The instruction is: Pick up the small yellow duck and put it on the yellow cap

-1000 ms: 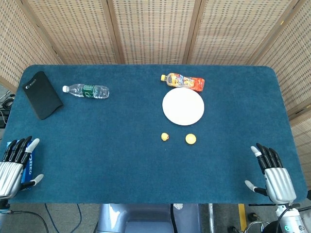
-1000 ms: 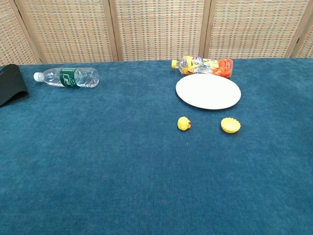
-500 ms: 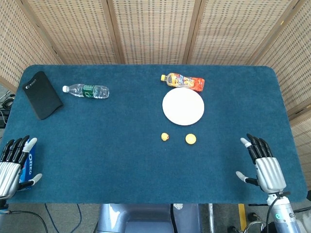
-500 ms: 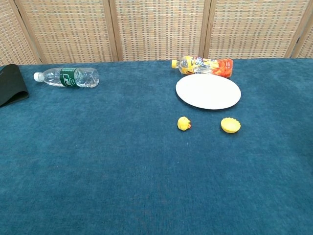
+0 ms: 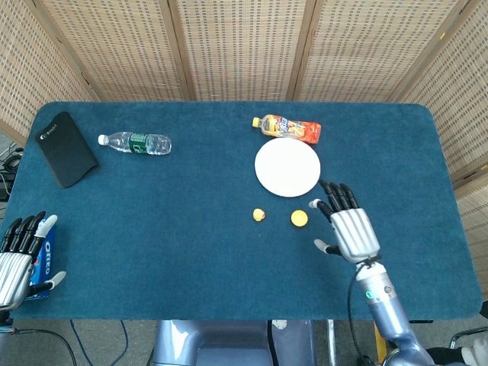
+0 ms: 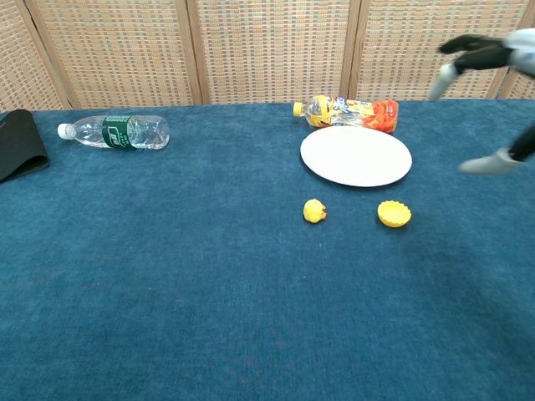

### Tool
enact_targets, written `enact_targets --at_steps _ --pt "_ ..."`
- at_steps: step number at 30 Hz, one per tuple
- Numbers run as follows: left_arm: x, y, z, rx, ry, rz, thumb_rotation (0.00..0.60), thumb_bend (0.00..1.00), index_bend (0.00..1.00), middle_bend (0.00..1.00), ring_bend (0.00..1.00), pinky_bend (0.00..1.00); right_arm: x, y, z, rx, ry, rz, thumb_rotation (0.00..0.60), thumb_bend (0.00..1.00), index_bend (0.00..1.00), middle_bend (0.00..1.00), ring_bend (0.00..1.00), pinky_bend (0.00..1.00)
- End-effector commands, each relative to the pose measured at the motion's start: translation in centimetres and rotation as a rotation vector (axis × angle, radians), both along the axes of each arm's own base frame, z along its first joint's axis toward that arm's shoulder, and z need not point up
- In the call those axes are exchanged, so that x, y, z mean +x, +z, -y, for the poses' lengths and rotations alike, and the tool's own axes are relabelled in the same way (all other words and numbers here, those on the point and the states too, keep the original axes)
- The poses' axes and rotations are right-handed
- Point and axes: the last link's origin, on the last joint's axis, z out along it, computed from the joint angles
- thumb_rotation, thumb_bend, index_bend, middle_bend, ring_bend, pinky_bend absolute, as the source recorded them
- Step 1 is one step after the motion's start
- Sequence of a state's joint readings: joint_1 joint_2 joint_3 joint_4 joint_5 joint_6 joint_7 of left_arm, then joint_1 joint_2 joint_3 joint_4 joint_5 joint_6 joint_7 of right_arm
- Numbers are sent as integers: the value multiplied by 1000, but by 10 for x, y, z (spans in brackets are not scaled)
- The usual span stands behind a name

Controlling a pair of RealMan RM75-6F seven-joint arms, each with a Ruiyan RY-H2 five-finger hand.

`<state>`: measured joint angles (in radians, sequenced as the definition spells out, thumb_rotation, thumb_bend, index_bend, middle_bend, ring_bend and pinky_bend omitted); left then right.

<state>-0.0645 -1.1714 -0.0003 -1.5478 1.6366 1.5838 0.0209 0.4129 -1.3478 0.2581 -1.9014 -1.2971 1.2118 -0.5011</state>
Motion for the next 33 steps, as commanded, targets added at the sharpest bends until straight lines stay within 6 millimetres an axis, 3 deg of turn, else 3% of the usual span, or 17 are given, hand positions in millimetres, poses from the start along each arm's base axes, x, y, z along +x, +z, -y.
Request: enact_targets --at_steps 1,6,10,21,33 --pt "-2 1 -1 1 7 0 600 124 0 0 0 0 46 -27 18 73 35 13 600 96 324 0 0 0" --pt "-3 -1 -2 -9 7 -1 600 124 0 0 0 0 75 -58 41 127 -42 27 600 109 343 0 0 0" --pt "-6 -1 -4 -9 22 3 600 126 0 0 0 0 87 -78 54 139 -76 -11 600 118 388 0 0 0" --pt "-12 -1 -8 -14 49 13 600 124 0 0 0 0 94 -131 68 189 -112 -76 600 153 436 9 0 0" --pt "-18 2 -10 -12 68 25 600 124 0 0 0 0 99 -158 75 221 -113 -108 600 290 436 10 0 0"
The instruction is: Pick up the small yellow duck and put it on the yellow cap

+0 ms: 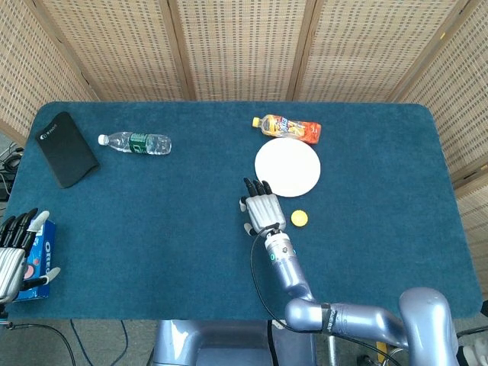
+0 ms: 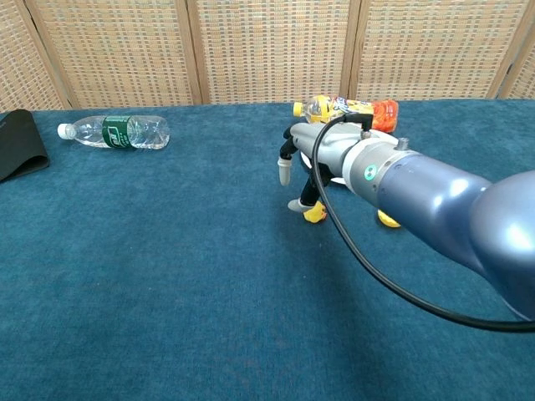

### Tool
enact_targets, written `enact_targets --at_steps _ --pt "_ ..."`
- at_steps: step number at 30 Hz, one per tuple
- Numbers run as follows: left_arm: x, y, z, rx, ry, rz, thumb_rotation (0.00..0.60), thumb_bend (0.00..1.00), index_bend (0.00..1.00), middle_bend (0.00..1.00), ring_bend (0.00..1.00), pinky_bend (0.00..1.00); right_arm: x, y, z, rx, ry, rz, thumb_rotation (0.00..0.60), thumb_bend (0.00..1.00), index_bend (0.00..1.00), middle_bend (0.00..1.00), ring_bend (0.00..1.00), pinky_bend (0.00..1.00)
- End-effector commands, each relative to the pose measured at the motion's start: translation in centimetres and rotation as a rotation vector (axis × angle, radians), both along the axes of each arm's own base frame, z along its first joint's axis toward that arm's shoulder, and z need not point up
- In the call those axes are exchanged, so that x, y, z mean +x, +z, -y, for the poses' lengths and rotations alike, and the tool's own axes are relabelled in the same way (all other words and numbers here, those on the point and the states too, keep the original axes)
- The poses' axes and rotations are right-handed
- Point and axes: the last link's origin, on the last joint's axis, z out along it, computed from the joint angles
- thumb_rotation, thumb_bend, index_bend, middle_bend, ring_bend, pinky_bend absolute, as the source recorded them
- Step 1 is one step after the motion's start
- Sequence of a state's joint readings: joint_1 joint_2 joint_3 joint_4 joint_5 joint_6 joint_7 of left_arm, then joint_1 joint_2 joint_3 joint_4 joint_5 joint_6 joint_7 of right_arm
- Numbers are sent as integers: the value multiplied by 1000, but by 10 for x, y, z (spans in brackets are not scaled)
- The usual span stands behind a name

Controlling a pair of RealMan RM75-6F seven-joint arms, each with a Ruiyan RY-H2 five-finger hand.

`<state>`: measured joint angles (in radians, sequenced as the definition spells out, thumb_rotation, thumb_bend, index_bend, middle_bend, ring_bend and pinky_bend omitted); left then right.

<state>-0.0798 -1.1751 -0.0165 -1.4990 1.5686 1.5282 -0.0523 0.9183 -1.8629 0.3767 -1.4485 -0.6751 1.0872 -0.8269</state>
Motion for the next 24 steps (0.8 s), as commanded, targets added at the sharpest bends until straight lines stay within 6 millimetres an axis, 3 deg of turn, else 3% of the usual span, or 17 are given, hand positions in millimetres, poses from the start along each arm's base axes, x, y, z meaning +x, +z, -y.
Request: enact_targets --at_steps 1,9,24 --pt "-1 0 0 -3 3 -1 600 125 0 0 0 0 1 -8 1 15 -2 -8 600 292 436 10 0 0" --pt "-3 -2 0 -13 10 1 600 125 0 0 0 0 -10 -14 10 11 -20 -58 600 296 369 2 0 0" --pt "-3 0 1 -7 9 2 600 124 0 0 0 0 -25 -13 14 11 -47 -106 600 295 352 0 0 0"
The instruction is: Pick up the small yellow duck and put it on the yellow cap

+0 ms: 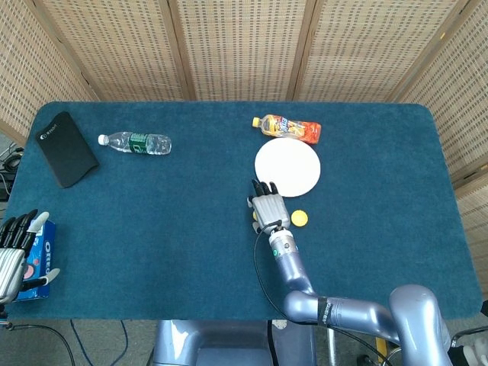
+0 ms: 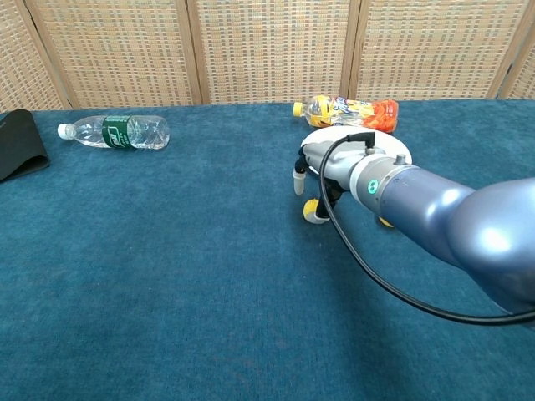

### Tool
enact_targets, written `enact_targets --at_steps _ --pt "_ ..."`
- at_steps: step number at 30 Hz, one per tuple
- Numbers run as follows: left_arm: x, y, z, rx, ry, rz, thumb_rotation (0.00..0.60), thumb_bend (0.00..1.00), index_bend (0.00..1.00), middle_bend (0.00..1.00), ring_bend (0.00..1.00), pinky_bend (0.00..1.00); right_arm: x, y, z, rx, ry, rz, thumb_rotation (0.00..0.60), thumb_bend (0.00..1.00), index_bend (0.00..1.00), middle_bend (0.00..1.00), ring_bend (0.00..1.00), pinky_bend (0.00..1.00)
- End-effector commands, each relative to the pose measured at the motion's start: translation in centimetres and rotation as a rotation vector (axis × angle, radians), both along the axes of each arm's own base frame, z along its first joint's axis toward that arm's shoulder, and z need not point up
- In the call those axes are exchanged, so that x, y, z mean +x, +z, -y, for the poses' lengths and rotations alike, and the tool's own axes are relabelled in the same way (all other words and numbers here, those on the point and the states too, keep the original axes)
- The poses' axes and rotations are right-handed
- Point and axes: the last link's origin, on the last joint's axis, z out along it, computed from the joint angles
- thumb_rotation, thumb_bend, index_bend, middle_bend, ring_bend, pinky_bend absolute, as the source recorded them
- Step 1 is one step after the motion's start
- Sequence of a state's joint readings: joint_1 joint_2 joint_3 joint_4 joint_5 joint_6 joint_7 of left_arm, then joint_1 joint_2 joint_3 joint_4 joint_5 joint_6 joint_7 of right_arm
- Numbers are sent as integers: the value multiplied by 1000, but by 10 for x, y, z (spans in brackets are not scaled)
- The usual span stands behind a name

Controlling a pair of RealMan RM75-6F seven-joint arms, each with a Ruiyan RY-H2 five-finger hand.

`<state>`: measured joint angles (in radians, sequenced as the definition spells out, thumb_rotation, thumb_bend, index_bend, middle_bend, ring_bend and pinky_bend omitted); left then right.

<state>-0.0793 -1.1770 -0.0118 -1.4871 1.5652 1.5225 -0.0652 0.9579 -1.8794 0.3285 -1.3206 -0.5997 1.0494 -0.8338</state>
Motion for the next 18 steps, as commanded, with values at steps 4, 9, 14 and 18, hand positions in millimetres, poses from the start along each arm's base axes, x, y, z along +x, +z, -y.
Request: enact_targets --at_steps 4,9,14,18 --pt "0 1 1 2 2 -4 600 125 0 0 0 0 -6 1 2 3 -14 -10 600 295 364 0 0 0" --pt "0 3 1 9 1 -4 600 125 0 0 0 0 -12 -1 4 9 -27 -21 600 296 376 0 0 0" --pt "0 4 2 10 -1 -6 600 125 0 0 0 0 -15 -4 4 17 -30 -27 600 295 389 0 0 0" --pt "1 4 2 15 -3 -5 600 125 0 0 0 0 -15 -6 5 22 -30 -29 600 295 411 0 0 0"
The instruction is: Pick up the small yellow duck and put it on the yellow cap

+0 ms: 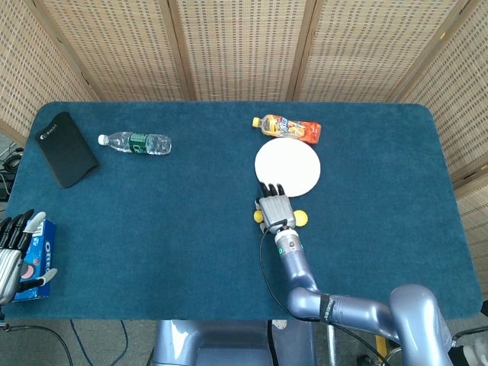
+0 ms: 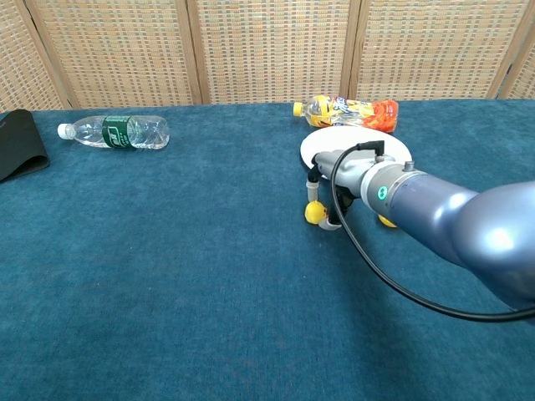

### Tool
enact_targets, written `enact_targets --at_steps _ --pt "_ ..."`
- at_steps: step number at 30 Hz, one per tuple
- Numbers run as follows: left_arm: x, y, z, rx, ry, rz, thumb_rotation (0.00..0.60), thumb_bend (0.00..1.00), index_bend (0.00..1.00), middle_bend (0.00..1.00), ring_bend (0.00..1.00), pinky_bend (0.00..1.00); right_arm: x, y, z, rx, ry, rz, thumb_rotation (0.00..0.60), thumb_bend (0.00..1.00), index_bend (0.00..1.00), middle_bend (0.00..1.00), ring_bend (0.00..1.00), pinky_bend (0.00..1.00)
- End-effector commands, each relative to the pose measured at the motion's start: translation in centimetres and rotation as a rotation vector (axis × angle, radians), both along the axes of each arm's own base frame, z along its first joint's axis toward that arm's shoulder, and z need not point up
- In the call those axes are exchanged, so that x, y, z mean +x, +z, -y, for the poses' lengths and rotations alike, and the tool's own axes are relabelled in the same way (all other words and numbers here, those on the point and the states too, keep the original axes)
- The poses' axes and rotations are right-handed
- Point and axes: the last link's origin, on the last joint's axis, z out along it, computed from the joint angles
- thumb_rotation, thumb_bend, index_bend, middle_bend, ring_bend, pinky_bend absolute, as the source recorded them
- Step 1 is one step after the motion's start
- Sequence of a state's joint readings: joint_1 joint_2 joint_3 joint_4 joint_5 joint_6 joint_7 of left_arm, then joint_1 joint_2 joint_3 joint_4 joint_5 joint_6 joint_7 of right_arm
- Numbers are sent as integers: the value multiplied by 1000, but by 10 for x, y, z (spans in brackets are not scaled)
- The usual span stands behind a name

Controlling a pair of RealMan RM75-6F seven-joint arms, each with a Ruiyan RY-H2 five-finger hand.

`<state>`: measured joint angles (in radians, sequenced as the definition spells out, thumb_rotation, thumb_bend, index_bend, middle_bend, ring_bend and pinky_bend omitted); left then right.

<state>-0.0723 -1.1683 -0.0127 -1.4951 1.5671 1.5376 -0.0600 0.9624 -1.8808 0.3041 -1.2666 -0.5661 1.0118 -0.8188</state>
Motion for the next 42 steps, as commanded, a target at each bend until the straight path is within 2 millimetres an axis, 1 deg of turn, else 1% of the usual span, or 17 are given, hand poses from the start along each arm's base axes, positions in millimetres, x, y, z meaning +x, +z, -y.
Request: enact_targets --at_steps 1,9,14,17,23,26,31,37,42 --pt "0 0 0 1 0 0 600 125 0 0 0 0 1 -1 0 3 4 0 600 295 415 1 0 0" --pt "-1 -1 -1 -6 6 -1 600 124 0 0 0 0 1 -2 3 6 1 -6 600 295 466 17 0 0" --pt "-1 -1 -1 -10 6 0 600 125 0 0 0 0 6 4 4 -8 16 0 600 295 478 24 0 0" --pt "-1 -1 -1 -9 5 0 600 125 0 0 0 0 8 11 4 -21 25 6 600 296 478 24 0 0" --pt "0 -2 0 -9 3 -2 600 125 0 0 0 0 7 34 5 -69 32 8 600 296 478 25 0 0" --pt "1 -1 2 -5 -3 -1 600 125 0 0 0 0 1 48 2 -88 28 11 600 296 478 24 0 0" --pt "4 -1 4 -2 -15 -5 600 125 0 0 0 0 -17 68 -7 -109 15 15 600 295 478 24 0 0" --pt "8 -2 7 -2 -32 -13 600 125 0 0 0 0 -37 79 -19 -103 -22 29 600 295 479 24 0 0" --pt "10 -2 9 4 -38 -21 600 126 0 0 0 0 -48 82 -26 -95 -37 44 600 293 479 24 0 0"
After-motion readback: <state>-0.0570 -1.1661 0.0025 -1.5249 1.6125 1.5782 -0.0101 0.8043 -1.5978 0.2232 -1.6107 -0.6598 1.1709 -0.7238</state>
